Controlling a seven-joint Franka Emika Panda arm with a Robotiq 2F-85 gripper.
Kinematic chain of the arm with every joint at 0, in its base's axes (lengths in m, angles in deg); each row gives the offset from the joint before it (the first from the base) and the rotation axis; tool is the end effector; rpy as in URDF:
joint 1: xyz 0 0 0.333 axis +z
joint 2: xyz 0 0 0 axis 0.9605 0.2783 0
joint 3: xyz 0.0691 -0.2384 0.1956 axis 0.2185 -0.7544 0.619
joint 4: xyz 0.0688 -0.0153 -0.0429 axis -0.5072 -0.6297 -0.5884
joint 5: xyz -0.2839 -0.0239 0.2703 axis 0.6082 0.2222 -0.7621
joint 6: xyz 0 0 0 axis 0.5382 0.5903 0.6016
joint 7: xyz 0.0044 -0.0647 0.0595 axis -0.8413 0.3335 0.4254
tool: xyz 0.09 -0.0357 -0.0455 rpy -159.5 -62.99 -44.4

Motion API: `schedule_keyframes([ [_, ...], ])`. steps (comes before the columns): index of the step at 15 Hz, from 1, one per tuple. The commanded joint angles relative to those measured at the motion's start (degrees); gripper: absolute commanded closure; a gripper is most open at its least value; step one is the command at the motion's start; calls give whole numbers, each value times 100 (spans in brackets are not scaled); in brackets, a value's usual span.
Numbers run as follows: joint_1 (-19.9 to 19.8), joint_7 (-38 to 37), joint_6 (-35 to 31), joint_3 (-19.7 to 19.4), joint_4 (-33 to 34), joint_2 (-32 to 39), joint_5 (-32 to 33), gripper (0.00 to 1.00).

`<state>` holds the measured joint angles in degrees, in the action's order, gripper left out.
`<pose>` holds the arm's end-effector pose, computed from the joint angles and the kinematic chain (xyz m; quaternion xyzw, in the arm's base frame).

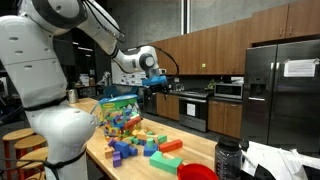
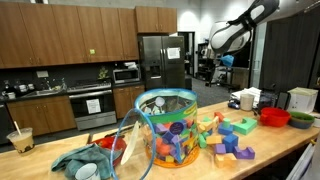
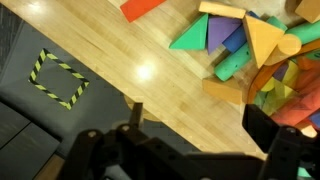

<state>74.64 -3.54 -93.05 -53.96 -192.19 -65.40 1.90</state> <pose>0.4918 -0.0430 0.4637 0.9659 0.2252 0.1140 0.0574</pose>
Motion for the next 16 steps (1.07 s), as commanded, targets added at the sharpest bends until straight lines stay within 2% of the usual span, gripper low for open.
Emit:
schedule_keyframes([
  [1, 43, 216, 177, -13, 598, 130, -93, 0],
  [5, 88, 219, 275, 34, 931, 114, -178, 0],
  [12, 265, 115, 1163, 162, 816, -73, -808, 0],
  [16, 298, 154, 1461, 209, 874, -28, -1027, 0],
])
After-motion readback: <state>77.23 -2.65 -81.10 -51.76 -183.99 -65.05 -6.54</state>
